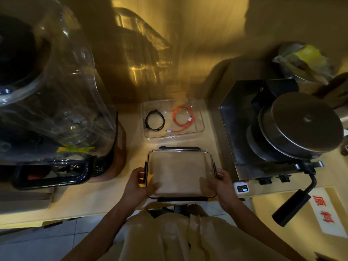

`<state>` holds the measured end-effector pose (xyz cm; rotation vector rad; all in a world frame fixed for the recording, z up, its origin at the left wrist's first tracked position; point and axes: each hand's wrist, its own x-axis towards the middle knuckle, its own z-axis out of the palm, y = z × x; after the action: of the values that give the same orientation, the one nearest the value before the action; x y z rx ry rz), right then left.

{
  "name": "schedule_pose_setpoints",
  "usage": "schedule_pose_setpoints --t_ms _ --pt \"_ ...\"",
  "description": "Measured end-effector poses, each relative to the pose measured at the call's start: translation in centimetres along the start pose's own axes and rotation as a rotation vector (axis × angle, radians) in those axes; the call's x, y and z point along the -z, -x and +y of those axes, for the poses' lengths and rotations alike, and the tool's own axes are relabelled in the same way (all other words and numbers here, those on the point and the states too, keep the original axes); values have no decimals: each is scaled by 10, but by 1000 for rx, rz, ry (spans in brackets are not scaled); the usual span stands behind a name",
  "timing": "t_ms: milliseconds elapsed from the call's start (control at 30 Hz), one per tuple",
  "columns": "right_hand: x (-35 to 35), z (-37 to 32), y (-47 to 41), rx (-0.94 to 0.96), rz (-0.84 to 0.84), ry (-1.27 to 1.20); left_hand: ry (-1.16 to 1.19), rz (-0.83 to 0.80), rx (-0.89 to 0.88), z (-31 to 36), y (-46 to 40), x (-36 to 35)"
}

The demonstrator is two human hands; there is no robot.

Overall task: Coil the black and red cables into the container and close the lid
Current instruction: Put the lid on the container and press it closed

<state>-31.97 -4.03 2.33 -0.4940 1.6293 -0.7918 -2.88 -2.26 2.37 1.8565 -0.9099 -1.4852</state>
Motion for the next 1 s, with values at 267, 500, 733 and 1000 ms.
schedule_pose_setpoints --t_ms 267,500,733,1000 --pt "5 -19 20 86 65 -57 -168 -57 -132 24 23 -4" --pt "0 -60 27 214 101 -83 -204 6 -393 52 26 -3" --pt "3 -86 35 246 103 -104 -329 30 -539 66 30 -5" --pt "2 -91 46 264 89 -108 -376 139 -598 77 35 -11"
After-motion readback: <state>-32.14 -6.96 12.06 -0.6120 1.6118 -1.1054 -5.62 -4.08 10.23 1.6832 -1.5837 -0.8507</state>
